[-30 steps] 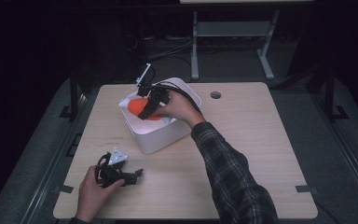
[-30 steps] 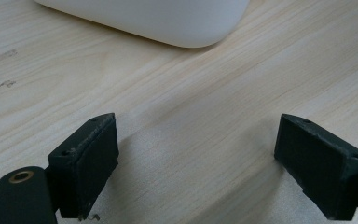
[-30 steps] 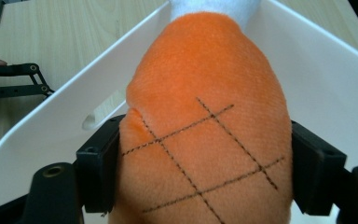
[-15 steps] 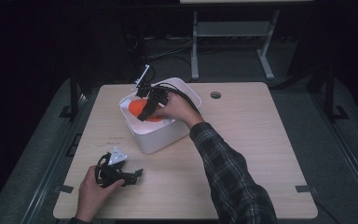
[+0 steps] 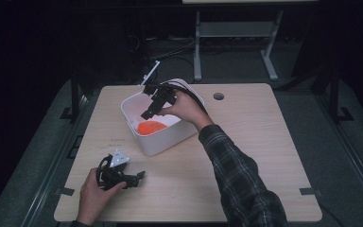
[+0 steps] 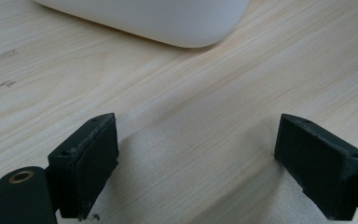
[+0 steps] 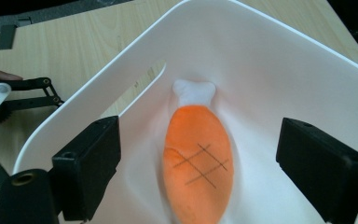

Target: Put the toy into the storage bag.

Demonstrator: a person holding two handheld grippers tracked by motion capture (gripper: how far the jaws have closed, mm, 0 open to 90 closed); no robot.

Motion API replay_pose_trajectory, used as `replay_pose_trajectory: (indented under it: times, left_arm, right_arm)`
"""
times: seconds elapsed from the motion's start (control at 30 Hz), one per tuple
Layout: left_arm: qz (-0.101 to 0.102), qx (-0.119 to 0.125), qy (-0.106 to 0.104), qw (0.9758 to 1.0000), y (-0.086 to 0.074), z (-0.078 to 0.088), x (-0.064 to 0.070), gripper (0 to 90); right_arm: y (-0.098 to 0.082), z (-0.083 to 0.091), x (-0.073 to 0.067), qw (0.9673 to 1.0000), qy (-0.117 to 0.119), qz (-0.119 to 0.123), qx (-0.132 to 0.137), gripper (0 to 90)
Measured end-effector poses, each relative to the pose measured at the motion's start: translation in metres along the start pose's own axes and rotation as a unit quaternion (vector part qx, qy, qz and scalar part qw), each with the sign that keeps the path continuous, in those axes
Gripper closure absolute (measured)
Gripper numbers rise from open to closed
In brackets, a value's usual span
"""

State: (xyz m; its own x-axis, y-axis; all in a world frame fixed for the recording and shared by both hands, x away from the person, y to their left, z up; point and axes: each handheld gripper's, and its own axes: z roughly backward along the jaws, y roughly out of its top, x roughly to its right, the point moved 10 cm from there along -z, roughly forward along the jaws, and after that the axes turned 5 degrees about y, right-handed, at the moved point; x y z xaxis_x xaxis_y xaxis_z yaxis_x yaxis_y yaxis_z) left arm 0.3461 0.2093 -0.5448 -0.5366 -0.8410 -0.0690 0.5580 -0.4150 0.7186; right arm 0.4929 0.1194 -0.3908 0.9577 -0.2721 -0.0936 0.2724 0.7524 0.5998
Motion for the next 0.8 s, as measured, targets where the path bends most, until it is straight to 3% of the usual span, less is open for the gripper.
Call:
replay_pose_trajectory:
  times: [0.5, 0.8]
  left_arm:
    - [0.000, 0.001, 0.001, 1.0000, 0.000, 0.000, 0.000, 12.6]
    - [0.000, 0.002, 0.001, 1.0000, 0.000, 0.000, 0.000, 12.6]
  right_arm:
    - [-0.038, 0.060, 0.005, 0.9985, -0.024, -0.019, 0.045, 13.2]
    - [-0.053, 0.086, 0.004, 0.9966, -0.035, -0.027, 0.069, 13.2]
